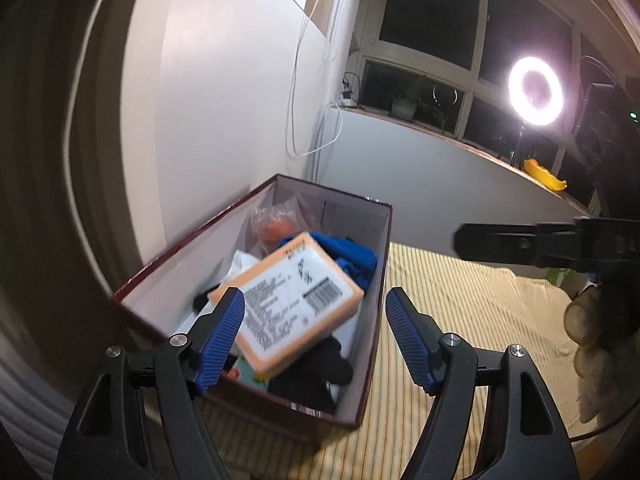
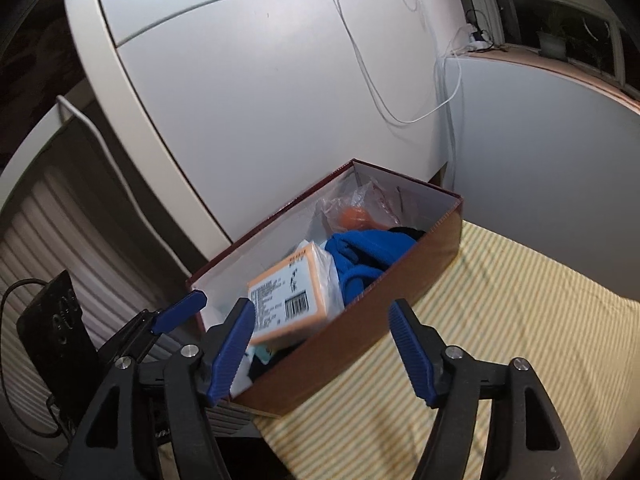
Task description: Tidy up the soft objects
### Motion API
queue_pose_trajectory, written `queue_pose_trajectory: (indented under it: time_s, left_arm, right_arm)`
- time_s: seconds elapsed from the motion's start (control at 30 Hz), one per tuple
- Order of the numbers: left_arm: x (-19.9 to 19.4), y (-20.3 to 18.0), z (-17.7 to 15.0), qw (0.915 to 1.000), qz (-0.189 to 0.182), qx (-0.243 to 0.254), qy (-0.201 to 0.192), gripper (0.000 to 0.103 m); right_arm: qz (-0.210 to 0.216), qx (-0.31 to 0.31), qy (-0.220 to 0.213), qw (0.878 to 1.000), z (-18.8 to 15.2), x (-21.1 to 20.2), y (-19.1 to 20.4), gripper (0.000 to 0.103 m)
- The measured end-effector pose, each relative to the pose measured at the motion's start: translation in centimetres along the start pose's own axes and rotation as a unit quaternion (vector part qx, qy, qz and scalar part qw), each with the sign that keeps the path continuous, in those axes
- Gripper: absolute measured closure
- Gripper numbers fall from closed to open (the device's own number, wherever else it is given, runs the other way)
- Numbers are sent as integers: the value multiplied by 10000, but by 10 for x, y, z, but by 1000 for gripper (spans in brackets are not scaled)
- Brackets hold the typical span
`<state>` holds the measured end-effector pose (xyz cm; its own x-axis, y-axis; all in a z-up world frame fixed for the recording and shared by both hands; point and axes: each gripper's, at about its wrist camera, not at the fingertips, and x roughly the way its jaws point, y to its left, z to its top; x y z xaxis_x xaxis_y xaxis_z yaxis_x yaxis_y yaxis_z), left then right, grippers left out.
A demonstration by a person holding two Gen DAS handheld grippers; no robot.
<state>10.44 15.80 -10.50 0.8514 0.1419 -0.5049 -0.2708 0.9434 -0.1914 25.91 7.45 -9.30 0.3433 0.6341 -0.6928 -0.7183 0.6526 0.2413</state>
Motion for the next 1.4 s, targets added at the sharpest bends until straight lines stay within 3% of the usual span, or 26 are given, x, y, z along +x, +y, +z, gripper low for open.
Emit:
queue_pose_trajectory:
  time_s: [0.27,0.73,1.0,1.4]
  left_arm:
    - [-33,-8,-14,9998,189,81,46,25]
    - [-119,-36,-36,9990,178,182,-379,22]
    - [-131,-37,-55,9994,223,14,-251,22]
    - [-136,-37,-64,9992,337,-44,-202,22]
  right_arm:
    - [-36,48,-284,9996,-41,-36,7,28]
    - [-484,-154,-887,9948,-125,-118,28,22]
    - [-671,-101,-1034,9923,-158,-141,30,21]
    - [-778,-251,-983,9918,-167,-145,31,21]
